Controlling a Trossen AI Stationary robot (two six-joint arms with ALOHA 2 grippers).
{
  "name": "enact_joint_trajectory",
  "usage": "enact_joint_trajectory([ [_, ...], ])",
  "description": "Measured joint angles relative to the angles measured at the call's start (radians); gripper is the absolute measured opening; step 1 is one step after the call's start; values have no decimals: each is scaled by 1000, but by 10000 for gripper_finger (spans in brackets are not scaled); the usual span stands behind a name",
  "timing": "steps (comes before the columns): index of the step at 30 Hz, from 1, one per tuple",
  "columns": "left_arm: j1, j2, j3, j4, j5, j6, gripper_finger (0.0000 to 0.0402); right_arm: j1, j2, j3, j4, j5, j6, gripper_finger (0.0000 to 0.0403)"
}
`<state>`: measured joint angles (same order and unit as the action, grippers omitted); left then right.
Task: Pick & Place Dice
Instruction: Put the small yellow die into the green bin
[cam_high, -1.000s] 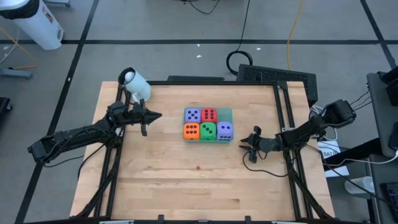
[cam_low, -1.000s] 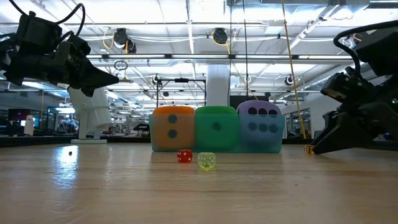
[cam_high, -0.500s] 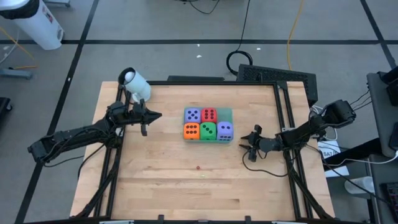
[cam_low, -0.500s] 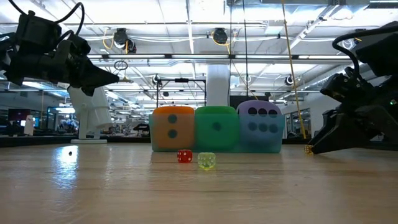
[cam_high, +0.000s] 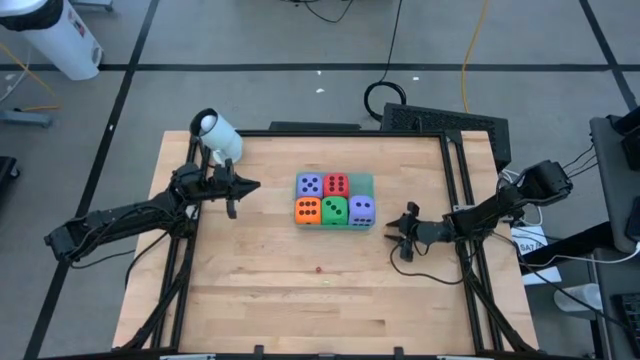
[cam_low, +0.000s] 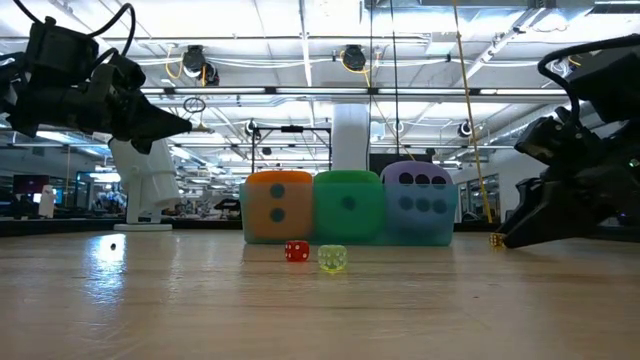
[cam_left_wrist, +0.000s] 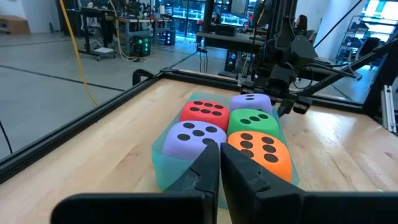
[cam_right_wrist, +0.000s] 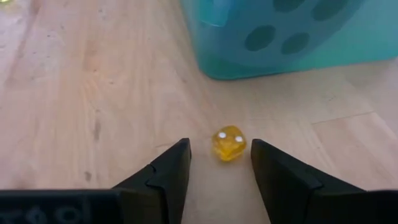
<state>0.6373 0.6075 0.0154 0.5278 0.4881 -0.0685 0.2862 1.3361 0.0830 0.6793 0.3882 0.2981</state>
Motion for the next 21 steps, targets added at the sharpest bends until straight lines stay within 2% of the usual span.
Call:
enact_joint_trajectory([
  [3, 0, 0, 0, 0, 0, -1, 24, 0, 0, 0, 3, -11, -8, 165],
  [7, 0, 0, 0, 0, 0, -6, 24, -8, 0, 0, 3, 36, 7, 165],
  [11, 0, 0, 0, 1, 0, -11, 24, -39, 0, 0, 4, 1, 25, 164],
  [21, 0, 0, 0, 1, 0, -11, 24, -71, 0, 0, 5, 14, 49, 164],
])
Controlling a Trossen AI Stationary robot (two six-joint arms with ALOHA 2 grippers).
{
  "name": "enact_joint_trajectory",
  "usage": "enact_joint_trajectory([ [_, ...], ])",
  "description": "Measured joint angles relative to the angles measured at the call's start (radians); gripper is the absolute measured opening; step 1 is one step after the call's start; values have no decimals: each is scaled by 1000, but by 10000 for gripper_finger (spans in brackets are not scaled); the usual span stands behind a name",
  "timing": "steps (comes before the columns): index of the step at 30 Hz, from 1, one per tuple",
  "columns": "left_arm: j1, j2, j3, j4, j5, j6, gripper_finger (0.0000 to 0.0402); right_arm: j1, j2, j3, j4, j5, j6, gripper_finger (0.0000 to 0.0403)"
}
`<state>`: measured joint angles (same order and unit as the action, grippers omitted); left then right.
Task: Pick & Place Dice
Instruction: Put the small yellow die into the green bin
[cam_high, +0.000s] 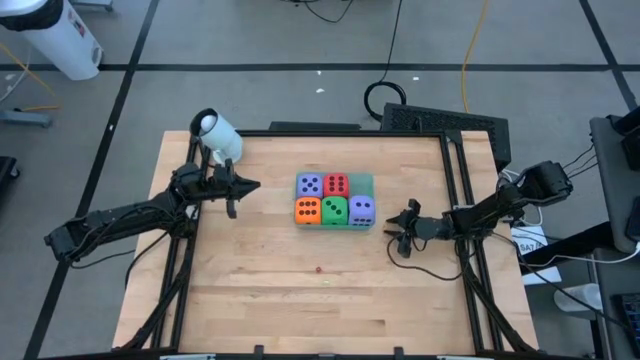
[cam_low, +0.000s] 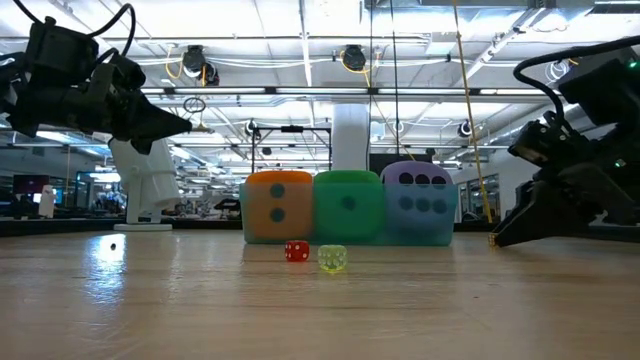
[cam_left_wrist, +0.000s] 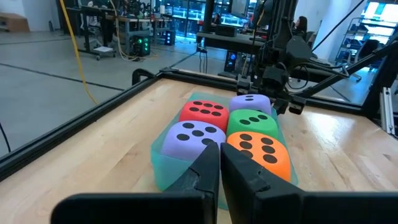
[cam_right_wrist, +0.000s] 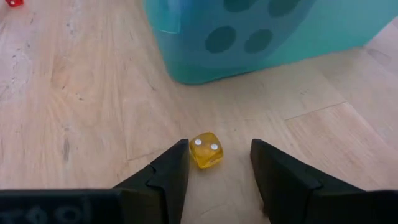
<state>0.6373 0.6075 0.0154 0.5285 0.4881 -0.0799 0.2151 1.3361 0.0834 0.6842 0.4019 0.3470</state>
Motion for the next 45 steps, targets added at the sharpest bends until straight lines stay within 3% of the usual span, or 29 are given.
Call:
enact_joint_trajectory([
  [11, 0, 0, 0, 0, 0, 0, 24, -6, 0, 0, -1, -12, -27, 158],
  [26, 0, 0, 0, 0, 0, 0, 24, -6, 0, 0, 58, -12, -48, 40],
  [33, 0, 0, 0, 0, 0, -2, 24, -6, -14, 0, 235, -44, -136, 71],
  [38, 0, 0, 0, -4, 7, -3, 24, -6, -105, 0, 284, -91, -185, 68],
  [45, 0, 0, 0, -9, 10, -4, 24, -6, -337, -8, 248, -91, -233, 40],
])
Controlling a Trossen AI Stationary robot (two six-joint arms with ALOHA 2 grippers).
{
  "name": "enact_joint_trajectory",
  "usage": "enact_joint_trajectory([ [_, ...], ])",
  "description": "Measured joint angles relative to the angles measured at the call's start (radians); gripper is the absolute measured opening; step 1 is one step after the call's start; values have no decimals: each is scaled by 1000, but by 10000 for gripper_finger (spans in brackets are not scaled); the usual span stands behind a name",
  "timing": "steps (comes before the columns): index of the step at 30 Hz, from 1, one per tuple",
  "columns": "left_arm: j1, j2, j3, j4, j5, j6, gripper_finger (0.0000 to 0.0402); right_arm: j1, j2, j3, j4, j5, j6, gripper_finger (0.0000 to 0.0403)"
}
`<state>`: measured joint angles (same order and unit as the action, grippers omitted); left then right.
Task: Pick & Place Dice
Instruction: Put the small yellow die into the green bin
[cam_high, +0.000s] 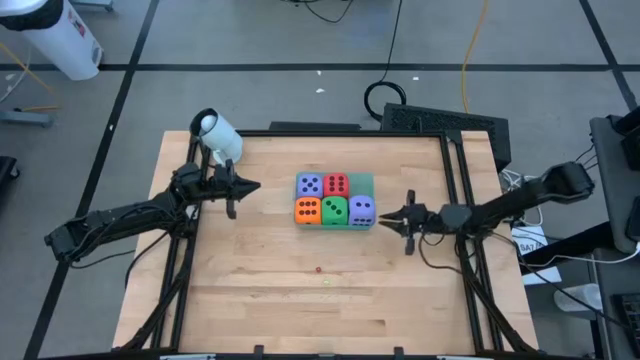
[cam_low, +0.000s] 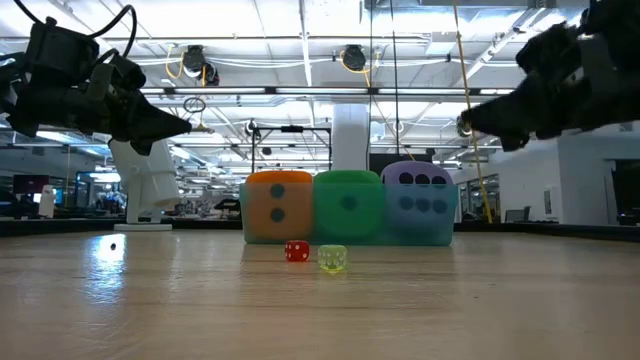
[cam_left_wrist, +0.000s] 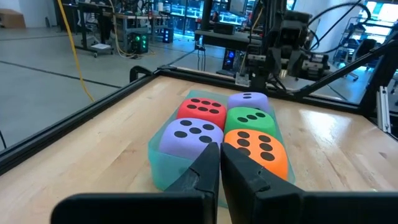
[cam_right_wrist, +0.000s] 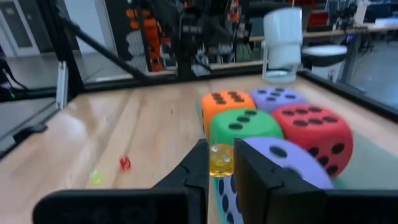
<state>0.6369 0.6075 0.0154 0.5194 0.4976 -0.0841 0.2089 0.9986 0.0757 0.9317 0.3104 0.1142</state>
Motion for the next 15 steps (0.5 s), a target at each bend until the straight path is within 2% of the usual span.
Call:
enact_joint_trajectory([
  [7, 0, 0, 0, 0, 0, 0, 24, 0, -251, -1, -202, 2, -4, 63],
  [15, 0, 0, 0, 0, 0, 0, 24, 0, -442, -2, -308, 4, -52, 41],
])
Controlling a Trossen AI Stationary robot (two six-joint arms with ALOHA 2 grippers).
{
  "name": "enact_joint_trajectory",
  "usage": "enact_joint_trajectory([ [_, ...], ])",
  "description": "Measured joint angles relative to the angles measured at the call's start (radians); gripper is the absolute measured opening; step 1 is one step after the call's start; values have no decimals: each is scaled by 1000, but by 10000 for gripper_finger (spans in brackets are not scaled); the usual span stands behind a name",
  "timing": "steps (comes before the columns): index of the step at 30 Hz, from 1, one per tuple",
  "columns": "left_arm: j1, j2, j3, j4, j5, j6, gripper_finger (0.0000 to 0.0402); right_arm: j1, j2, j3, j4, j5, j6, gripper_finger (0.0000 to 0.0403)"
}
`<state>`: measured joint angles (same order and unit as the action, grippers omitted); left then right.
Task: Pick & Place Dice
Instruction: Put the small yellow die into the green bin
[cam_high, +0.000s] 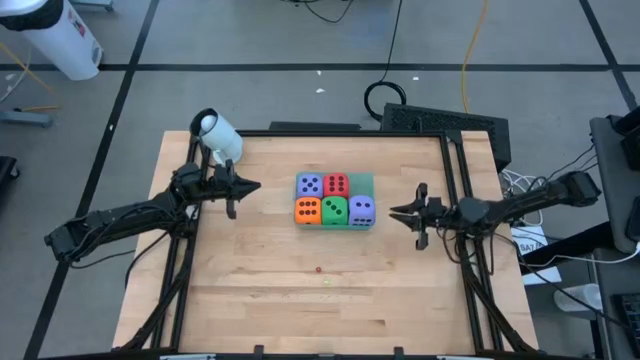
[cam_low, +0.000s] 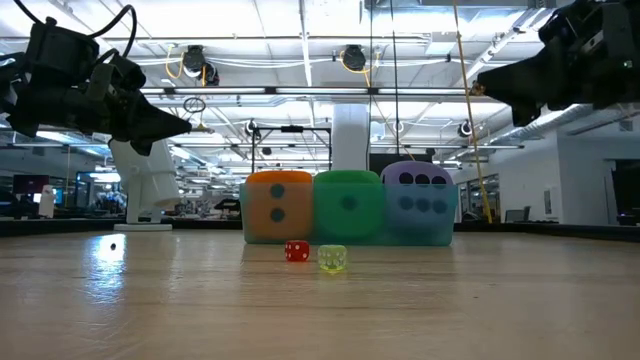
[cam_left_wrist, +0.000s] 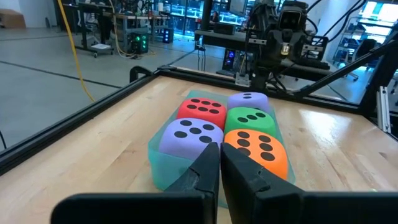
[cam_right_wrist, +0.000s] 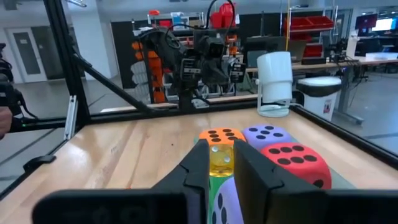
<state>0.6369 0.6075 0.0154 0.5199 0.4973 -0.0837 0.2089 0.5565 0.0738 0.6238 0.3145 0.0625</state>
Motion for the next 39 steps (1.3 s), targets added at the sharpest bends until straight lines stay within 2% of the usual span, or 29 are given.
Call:
enact_joint_trajectory([
  [6, 0, 0, 0, 1, 0, 0, 24, 0, -56, -1, -81, 0, 7, 57],
  [11, 0, 0, 0, 1, 0, 0, 24, 0, -60, -2, -106, -1, 20, 49],
  [20, 0, 0, 0, 14, -6, -1, 24, 0, -23, 16, -30, 32, 1, 53],
  [26, 0, 0, 0, 50, -11, -7, 24, -50, 125, 190, -103, 82, -88, 49],
  [34, 0, 0, 0, 77, -10, -29, 24, -229, 438, 448, -338, 73, -45, 49],
  [39, 0, 0, 0, 76, -10, -35, 24, -365, 641, 526, -351, -54, -31, 48],
])
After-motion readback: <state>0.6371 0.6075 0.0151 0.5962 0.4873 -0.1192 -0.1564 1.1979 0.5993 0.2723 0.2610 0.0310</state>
